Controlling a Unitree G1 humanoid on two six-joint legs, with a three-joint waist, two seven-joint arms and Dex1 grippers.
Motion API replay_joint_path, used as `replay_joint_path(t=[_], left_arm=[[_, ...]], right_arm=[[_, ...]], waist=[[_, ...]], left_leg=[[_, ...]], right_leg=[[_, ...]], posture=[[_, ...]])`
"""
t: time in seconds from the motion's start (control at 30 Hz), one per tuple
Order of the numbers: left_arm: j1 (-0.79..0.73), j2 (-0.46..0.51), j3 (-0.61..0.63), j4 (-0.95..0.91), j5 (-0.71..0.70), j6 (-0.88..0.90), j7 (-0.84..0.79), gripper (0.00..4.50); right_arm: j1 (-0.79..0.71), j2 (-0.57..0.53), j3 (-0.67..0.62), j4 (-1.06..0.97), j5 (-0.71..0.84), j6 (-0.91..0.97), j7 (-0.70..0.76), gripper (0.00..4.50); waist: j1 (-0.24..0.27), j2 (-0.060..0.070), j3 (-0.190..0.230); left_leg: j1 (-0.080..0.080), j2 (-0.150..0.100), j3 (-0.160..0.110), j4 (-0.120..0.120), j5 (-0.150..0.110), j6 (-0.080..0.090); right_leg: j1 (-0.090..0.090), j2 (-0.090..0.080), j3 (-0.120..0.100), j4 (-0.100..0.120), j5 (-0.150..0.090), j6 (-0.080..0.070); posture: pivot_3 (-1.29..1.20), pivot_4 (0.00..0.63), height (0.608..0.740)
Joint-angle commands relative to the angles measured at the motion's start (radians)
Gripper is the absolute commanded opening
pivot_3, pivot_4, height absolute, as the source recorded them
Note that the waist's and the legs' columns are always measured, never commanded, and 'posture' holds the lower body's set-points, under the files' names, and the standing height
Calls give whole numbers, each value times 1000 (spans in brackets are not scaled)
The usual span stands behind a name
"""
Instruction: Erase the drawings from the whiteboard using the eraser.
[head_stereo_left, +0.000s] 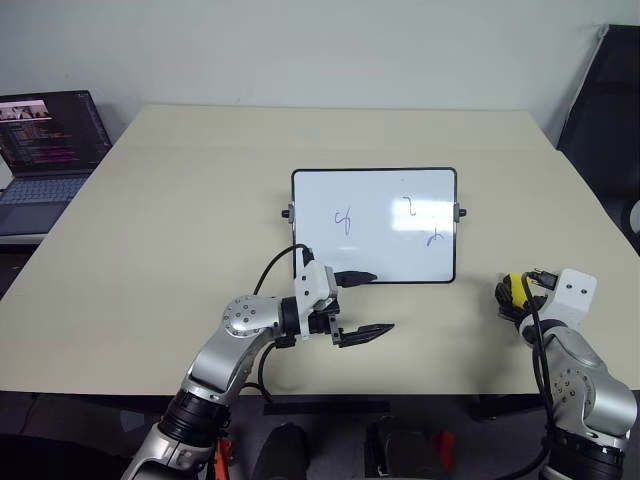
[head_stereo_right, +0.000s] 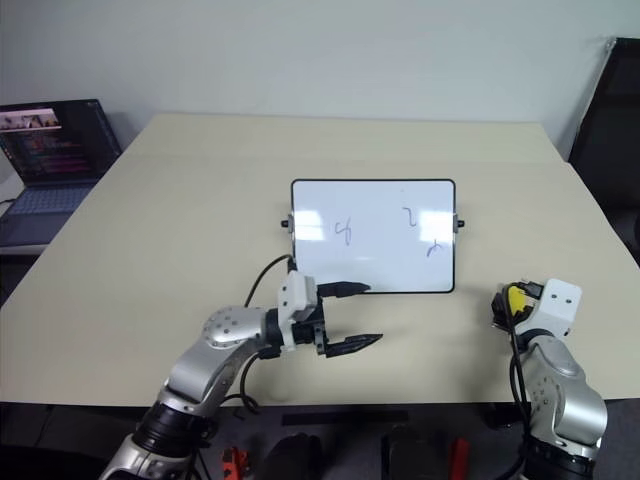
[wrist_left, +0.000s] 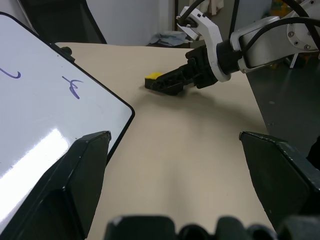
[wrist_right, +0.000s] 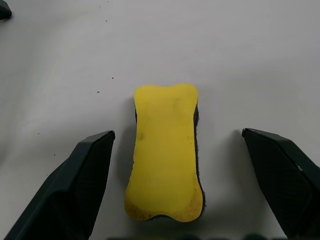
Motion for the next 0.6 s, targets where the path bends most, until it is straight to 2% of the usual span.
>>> replay_joint_path(t=[0.03, 0.1, 0.27, 0.33, 0.6], left_arm=[[-15, 2, 14, -12, 1, -23, 1, 4500], [-15, 1, 15, -11, 2, -23, 3, 4500], [-12, 1, 17, -13, 3, -21, 7, 4500], [-12, 2, 19, -14, 3, -20, 8, 4500], [-22, -7, 33, 6, 28, -31, 50, 4500]], right_arm=[[-13, 5, -24, -29, 28, -21, -2, 4095], [-16, 7, -24, -29, 34, -26, -3, 3576], [-19, 3, -20, -24, 43, -33, -9, 1694], [-22, 2, -18, -22, 45, -36, -11, 1096], [-20, -18, 33, -73, 24, -53, -4, 1049]], waist=[[0, 0, 0], [0, 0, 0], [0, 0, 0], [0, 0, 0], [0, 0, 0]], left_leg=[[0, 0, 0, 0, 0, 0], [0, 0, 0, 0, 0, 0], [0, 0, 0, 0, 0, 0], [0, 0, 0, 0, 0, 0], [0, 0, 0, 0, 0, 0]], right_leg=[[0, 0, 0, 0, 0, 0], [0, 0, 0, 0, 0, 0], [0, 0, 0, 0, 0, 0], [0, 0, 0, 0, 0, 0], [0, 0, 0, 0, 0, 0]], posture=[[0, 150, 740], [0, 150, 740], [0, 150, 740], [0, 150, 740], [0, 150, 740]])
